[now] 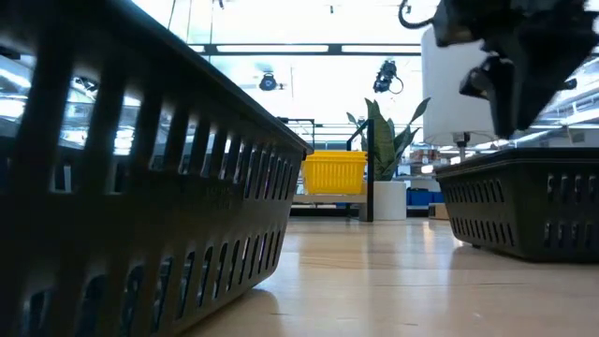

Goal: Stack baskets on shelf by color
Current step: Stack the bottom black basket on top of the top black basket

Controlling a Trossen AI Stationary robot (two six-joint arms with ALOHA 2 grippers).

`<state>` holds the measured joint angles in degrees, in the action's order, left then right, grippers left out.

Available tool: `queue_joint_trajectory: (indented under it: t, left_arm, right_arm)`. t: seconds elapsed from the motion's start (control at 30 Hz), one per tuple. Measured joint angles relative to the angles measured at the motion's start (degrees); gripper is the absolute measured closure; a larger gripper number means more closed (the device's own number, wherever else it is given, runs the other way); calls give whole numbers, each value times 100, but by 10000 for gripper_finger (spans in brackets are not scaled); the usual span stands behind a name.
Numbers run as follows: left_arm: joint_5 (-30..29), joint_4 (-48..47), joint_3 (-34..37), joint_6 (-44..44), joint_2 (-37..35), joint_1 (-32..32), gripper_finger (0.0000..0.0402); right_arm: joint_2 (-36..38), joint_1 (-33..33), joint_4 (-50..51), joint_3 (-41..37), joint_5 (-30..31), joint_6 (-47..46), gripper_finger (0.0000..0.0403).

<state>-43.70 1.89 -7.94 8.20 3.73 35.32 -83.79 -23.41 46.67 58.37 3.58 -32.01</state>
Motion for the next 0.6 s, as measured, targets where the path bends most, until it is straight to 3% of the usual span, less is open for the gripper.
queue_joint_trajectory:
  t: [0.23,0.37,0.6]
  left_arm:
    - [0,0,-1,1,0,0,363]
    - [1,0,0,1,0,-1,368]
    - [1,0,0,1,0,-1,372]
  right_arm:
    - [-236,-33,-633,488,231,346,260]
    - [-908,-125,-952,898,-10,500,261]
    - [-2277,-217,-975,2326,-61,831,261]
